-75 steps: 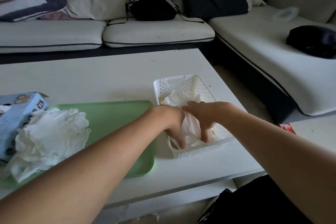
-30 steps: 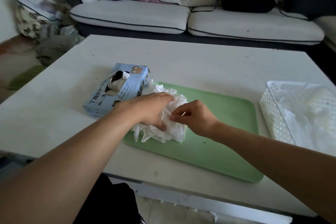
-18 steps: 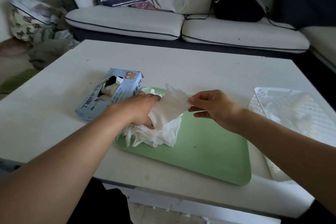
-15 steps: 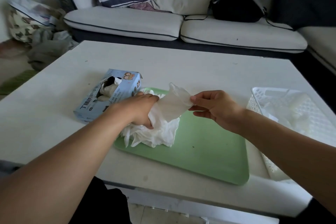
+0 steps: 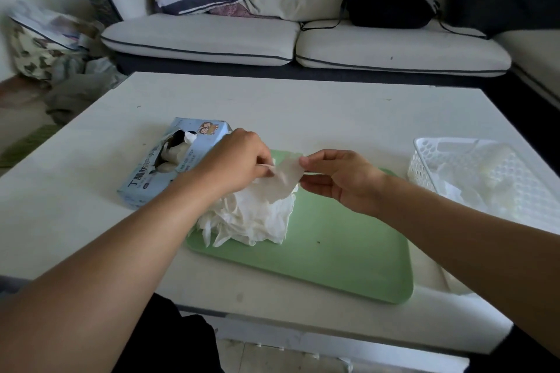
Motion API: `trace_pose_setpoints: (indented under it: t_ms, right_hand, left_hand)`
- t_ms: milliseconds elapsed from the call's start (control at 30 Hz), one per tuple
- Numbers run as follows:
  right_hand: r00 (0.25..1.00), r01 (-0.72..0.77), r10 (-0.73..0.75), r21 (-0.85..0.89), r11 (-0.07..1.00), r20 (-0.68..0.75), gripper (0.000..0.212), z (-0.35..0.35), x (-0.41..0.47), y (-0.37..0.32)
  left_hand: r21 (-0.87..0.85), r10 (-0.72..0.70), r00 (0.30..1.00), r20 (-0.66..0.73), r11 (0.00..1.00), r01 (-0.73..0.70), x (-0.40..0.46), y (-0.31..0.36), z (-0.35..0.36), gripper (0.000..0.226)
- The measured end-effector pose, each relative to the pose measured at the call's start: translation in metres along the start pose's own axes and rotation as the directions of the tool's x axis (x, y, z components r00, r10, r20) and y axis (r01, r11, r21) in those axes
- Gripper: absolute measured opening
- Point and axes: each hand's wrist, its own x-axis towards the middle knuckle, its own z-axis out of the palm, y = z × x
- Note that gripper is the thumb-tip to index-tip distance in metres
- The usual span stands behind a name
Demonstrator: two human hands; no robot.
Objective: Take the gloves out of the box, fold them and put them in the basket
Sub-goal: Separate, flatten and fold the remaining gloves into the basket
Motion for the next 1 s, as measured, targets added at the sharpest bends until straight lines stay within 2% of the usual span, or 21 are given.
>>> trace_pose_setpoints:
  t_ms: [133, 267, 367, 433, 467, 500, 567, 633, 667, 733, 800, 867, 933, 967, 1000]
  right_hand:
    - [0.997, 0.073, -0.069, 0.093, 0.993, -0.043, 0.012, -0.020, -0.006, -0.023]
    - [0.971, 0.227, -0.213, 0.147, 0.963, -0.106, 0.009, -0.049, -0.021, -0.064]
    - [0.959, 0.270, -0.259, 0.096, 0.958, -0.111, 0.010, -0.063, -0.040, -0.082]
    - [0.973, 0.227, -0.222, 0.074, 0.971, -0.065, 0.017, -0.065, -0.050, -0.083]
    - [0.980, 0.199, -0.198, 0.053, 0.979, -0.030, 0.018, -0.063, -0.053, -0.082]
    - [0.985, 0.174, -0.175, 0.029, 0.984, 0.009, 0.018, -0.058, -0.056, -0.080]
    - [0.985, 0.159, -0.159, 0.006, 0.987, 0.064, 0.019, -0.051, -0.059, -0.078]
    - [0.984, 0.156, -0.159, 0.045, 0.987, 0.074, 0.021, -0.046, -0.059, -0.078]
    - [0.986, 0.151, -0.155, 0.059, 0.987, 0.067, 0.022, -0.045, -0.058, -0.077]
    - [0.987, 0.135, -0.137, 0.038, 0.990, 0.085, 0.023, -0.043, -0.060, -0.077]
    - [0.982, 0.133, -0.131, -0.003, 0.991, 0.138, 0.028, -0.045, -0.063, -0.077]
    - [0.976, 0.197, -0.185, -0.098, 0.976, 0.119, 0.034, -0.048, -0.067, -0.079]
    - [0.939, 0.315, -0.344, -0.334, 0.888, -0.029, 0.031, -0.056, -0.065, -0.084]
    - [0.908, 0.325, -0.407, -0.452, 0.831, -0.095, 0.037, -0.061, -0.065, -0.085]
    - [0.909, 0.290, -0.399, -0.508, 0.811, -0.118, 0.048, -0.067, -0.063, -0.084]
  left_hand:
    - [0.218, -0.121, 0.985, 0.122, 0.972, 0.092, 0.001, -0.026, -0.002, 0.011]
    - [0.231, -0.188, 0.963, 0.193, 0.963, 0.141, 0.000, -0.033, -0.001, 0.007]
    - [0.150, -0.182, 0.950, 0.253, 0.978, 0.147, 0.000, -0.028, -0.009, 0.005]
    - [0.091, -0.152, 0.966, 0.210, 0.987, 0.136, -0.001, -0.012, -0.018, 0.028]
    - [-0.010, -0.127, 0.980, 0.154, 0.991, 0.130, -0.002, 0.000, -0.023, 0.039]
    - [-0.185, -0.095, 0.990, 0.100, 0.976, 0.113, -0.004, 0.014, -0.026, 0.046]
    - [-0.551, -0.011, 0.997, 0.077, 0.833, 0.052, -0.008, 0.046, -0.025, 0.055]
    - [-0.751, 0.071, 0.989, 0.130, 0.658, 0.051, -0.009, 0.074, -0.016, 0.065]
    - [-0.797, 0.096, 0.983, 0.158, 0.600, 0.069, -0.009, 0.085, -0.010, 0.067]
    - [-0.809, 0.108, 0.984, 0.141, 0.586, 0.052, -0.006, 0.100, 0.001, 0.061]
    - [-0.790, 0.065, 0.994, 0.085, 0.612, 0.027, -0.001, 0.105, 0.009, 0.041]
    - [-0.826, -0.014, 0.996, 0.083, 0.558, 0.077, 0.004, 0.108, 0.010, 0.022]
    - [-0.917, -0.096, 0.980, 0.174, 0.347, 0.197, 0.008, 0.110, 0.006, 0.022]
    - [-0.943, -0.105, 0.966, 0.238, 0.212, 0.256, 0.010, 0.110, 0.002, 0.022]
    - [-0.947, -0.087, 0.950, 0.300, 0.096, 0.308, 0.012, 0.109, -0.002, 0.022]
